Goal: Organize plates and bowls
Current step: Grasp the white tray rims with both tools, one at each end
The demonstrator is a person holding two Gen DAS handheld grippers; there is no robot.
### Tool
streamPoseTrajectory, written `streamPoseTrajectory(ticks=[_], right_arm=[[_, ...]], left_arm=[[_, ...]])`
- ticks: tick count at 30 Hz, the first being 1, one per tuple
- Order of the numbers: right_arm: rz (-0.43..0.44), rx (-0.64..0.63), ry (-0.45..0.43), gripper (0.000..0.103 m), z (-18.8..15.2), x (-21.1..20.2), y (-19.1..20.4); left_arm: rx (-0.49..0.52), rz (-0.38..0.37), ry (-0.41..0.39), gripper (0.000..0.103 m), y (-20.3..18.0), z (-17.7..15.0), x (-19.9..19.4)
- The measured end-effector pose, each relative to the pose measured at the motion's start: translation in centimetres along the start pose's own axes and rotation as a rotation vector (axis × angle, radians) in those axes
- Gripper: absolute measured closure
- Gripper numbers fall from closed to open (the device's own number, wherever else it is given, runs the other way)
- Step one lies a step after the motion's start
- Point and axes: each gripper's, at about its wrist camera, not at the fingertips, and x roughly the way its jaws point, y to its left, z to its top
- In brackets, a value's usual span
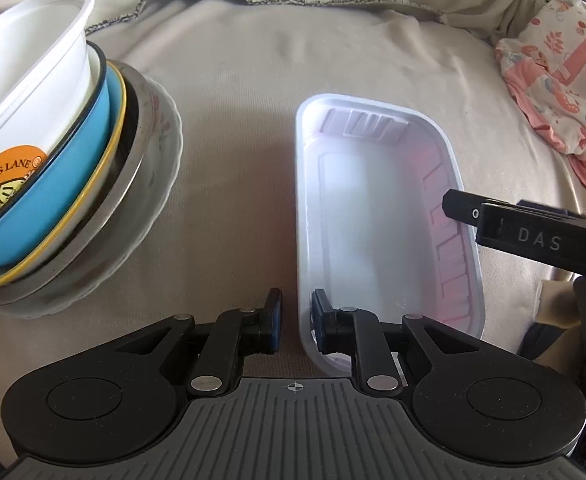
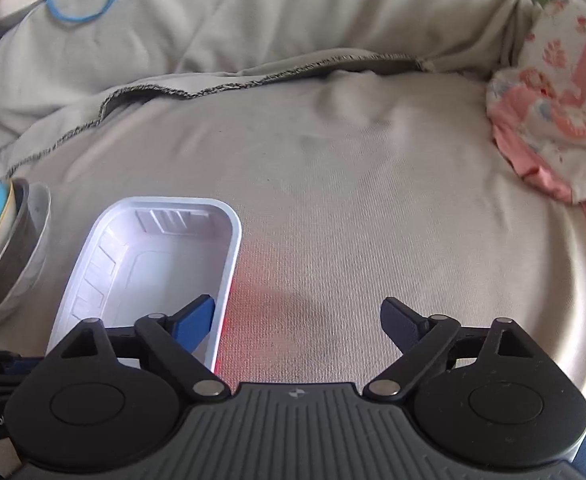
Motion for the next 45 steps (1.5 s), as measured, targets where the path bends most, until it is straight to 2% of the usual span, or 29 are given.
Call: streamPoseTrajectory(ticks=[5,7,9,15,20,23,27,29,32,34,36,43,45], right_arm=[[0.044,0.031,0.059,0.008,-0.7,1.4,-0.3],[0.030,-0.001,0.042,0.008,-1.0,1.3,0.4],[0.057,-0.008,0.039,0.008,-1.1,1.1,0.8],[0.128,0.070,0.024,0.000,-1.6,1.1,0.3],[0.155,0.146,0.044,0.000,-1.3,1.1,-0.5],[0.163,0.118,0.049,0.000,-1.4,1.1,-0.5],[0.165,0.087,0.043,0.001,-1.5,0.6,0.1],[0.181,0.064,0.041,0.009,-1.6,0.3,0.6],[0.211,0.043,0.034,0.029,-1.9,-0.3,1.2],[0.244,0.029,0.049,0.053,-2.2,-0.7,1.5],[0.281,0.010,0.069,0.061,-2.4,-0.8,2.0],[0.296,-0.009,0.083,0.064,-3.0,-0.8,2.7],[0.296,0.000,0.087,0.066,-2.9,-0.9,2.6]], left_arm=[[-0.029,-0.021,0.004,0.083,0.8,0.1,0.3],[-0.045,-0.031,0.004,0.083,1.1,0.1,0.3],[-0.059,-0.041,-0.005,0.083,1.4,-0.2,0.2],[-0.098,-0.056,-0.031,0.083,1.9,-0.8,0.0],[-0.171,-0.089,-0.025,0.083,2.9,-0.7,0.1],[-0.190,-0.095,-0.028,0.083,3.1,-0.7,0.1],[-0.156,-0.082,-0.023,0.083,2.5,-1.0,-0.1],[-0.133,-0.093,-0.002,0.083,2.1,-1.2,-0.3],[-0.066,-0.099,0.037,0.082,1.1,-2.0,-0.6],[-0.021,-0.108,0.062,0.082,0.4,-2.4,-0.7],[-0.005,-0.102,0.071,0.081,0.1,-2.8,-0.9],[-0.131,-0.079,-0.019,0.083,2.1,-1.5,-0.6],[-0.146,-0.105,-0.025,0.084,2.3,-1.2,-0.4]])
